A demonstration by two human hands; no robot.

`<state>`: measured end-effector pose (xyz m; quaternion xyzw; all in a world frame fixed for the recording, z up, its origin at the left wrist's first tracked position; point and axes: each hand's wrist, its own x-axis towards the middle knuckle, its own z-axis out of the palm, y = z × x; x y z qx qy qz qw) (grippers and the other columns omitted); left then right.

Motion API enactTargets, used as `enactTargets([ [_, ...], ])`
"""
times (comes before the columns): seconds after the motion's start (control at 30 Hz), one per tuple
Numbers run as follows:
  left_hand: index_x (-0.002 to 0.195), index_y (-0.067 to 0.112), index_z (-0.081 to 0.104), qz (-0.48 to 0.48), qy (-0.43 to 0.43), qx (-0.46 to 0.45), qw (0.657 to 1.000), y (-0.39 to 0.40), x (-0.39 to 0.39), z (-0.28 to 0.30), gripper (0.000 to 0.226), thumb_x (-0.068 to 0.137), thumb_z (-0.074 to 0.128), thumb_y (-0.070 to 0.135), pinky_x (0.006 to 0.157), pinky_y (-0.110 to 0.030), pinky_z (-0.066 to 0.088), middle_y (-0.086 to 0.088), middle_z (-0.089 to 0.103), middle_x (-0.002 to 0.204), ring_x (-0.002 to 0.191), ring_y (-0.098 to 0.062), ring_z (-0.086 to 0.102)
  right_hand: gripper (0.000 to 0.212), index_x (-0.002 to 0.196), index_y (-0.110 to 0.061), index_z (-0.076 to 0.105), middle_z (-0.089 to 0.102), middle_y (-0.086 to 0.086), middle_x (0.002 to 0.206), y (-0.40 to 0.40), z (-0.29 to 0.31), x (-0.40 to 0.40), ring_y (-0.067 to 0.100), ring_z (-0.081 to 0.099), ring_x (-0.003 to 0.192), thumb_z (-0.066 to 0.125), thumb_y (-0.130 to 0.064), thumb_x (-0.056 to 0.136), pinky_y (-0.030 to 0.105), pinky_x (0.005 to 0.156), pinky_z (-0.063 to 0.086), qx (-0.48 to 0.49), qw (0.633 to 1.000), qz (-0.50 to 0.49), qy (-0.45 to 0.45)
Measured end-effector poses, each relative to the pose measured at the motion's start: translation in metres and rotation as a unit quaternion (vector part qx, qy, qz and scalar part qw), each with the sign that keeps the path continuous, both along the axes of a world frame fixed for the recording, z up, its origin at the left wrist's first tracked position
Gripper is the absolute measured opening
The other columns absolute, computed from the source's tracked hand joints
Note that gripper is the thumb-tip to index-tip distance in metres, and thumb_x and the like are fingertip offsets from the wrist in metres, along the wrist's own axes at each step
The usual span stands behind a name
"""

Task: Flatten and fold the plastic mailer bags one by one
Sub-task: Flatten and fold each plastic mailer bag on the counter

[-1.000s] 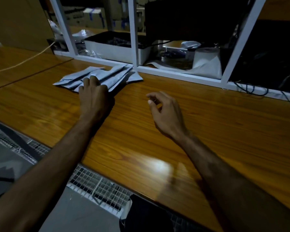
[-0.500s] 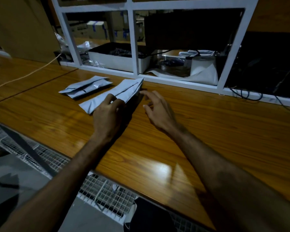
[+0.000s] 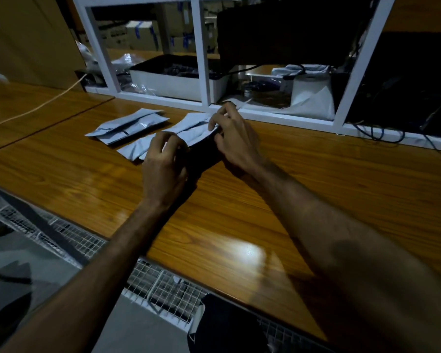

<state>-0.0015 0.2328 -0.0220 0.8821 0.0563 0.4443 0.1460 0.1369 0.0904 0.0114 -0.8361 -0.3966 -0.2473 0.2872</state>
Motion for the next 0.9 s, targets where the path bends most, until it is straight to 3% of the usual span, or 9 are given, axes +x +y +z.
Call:
enactTargets([
  [0.1, 0.105, 0.007, 0.06, -0.07, 0.006, 0.008, 0.998, -0.005, -0.002, 0.001, 0.024, 0.087, 0.073, 0.015, 0.074, -0.045, 0.059, -0.012, 0.056, 0.119, 0.103, -0.027, 0.06, 0.015, 0.104, -0.018, 0.067, 0.054, 0.002, 0.119, -0.04, -0.007, -0.015, 0.019, 0.058, 0.094, 0.066, -0.009, 0.092, 0.034, 0.062, 0.052, 0.007, 0.999, -0.018, -0.048],
  [0.2, 0.103, 0.005, 0.062, -0.162, 0.018, 0.024, 0.986, -0.024, -0.007, 0.004, 0.03, 0.088, 0.074, 0.028, 0.071, -0.044, 0.056, -0.011, 0.058, 0.115, 0.099, -0.026, 0.059, 0.012, 0.107, -0.019, 0.066, 0.053, -0.001, 0.115, -0.093, -0.018, -0.036, 0.016, 0.056, 0.097, 0.065, -0.015, 0.095, 0.037, 0.067, 0.056, 0.006, 0.998, -0.03, -0.051],
  [0.43, 0.095, 0.003, 0.065, -0.324, 0.061, 0.036, 0.943, -0.098, -0.019, 0.001, 0.018, 0.088, 0.079, 0.013, 0.074, -0.047, 0.054, -0.012, 0.062, 0.11, 0.098, -0.031, 0.064, 0.01, 0.107, -0.018, 0.069, 0.059, -0.004, 0.111, -0.216, -0.035, -0.099, 0.013, 0.059, 0.091, 0.066, -0.022, 0.098, 0.023, 0.065, 0.046, -0.032, 0.992, -0.121, -0.01],
  [0.57, 0.094, 0.004, 0.066, -0.376, 0.075, 0.031, 0.923, -0.141, -0.029, 0.002, 0.011, 0.091, 0.073, 0.011, 0.073, -0.046, 0.054, -0.01, 0.062, 0.11, 0.099, -0.026, 0.063, 0.013, 0.109, -0.022, 0.069, 0.059, -0.007, 0.112, -0.269, -0.037, -0.14, 0.01, 0.059, 0.093, 0.07, -0.028, 0.097, 0.023, 0.064, 0.046, -0.029, 0.983, -0.177, 0.035],
  [0.67, 0.092, 0.007, 0.067, -0.403, 0.102, 0.015, 0.91, -0.165, -0.034, 0.0, 0.011, 0.091, 0.077, 0.011, 0.073, -0.044, 0.054, -0.005, 0.062, 0.108, 0.1, -0.024, 0.063, 0.012, 0.107, -0.027, 0.068, 0.058, -0.012, 0.111, -0.298, -0.041, -0.17, 0.011, 0.061, 0.094, 0.07, -0.032, 0.096, 0.032, 0.063, 0.052, 0.001, 0.975, -0.209, 0.078],
  [0.9, 0.089, 0.013, 0.072, -0.432, 0.166, 0.001, 0.887, -0.202, -0.045, -0.01, 0.008, 0.088, 0.077, 0.008, 0.084, -0.04, 0.053, 0.003, 0.064, 0.107, 0.112, -0.019, 0.06, 0.01, 0.1, -0.028, 0.072, 0.06, -0.018, 0.103, -0.329, -0.044, -0.226, 0.006, 0.061, 0.091, 0.076, -0.027, 0.091, 0.037, 0.067, 0.055, 0.077, 0.951, -0.275, 0.12],
])
